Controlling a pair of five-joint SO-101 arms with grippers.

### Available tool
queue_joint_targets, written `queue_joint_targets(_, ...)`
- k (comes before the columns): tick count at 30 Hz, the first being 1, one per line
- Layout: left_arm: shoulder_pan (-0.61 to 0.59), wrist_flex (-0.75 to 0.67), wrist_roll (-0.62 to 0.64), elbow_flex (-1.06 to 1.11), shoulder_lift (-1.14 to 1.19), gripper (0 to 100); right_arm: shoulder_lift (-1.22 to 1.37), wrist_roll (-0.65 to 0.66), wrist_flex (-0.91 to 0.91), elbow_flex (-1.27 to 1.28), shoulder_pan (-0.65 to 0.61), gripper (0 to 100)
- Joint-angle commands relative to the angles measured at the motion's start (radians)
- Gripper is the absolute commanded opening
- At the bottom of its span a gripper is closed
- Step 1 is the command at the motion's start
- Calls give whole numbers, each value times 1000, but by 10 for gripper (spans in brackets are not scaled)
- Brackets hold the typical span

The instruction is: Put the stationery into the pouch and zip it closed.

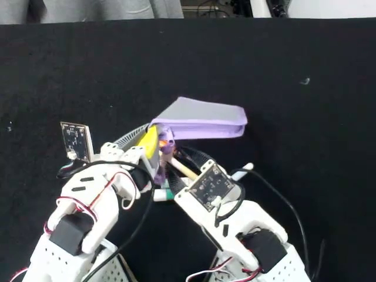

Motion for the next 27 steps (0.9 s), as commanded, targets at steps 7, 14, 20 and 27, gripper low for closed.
queue_joint_targets(7, 41, -31, -9, -18, -12, 29, 12, 3, -6, -21, 25, 138)
queue_joint_targets(14, 39, -31, -9, -18, -12, 29, 12, 3, -5, -27, 25, 78)
queue_joint_targets(20, 39, -31, -9, -18, -12, 29, 12, 5, -3, -31, 26, 53)
queue_joint_targets(27, 38, -35, -11, 7, -12, 29, 12, 58, 2, -48, 28, 13)
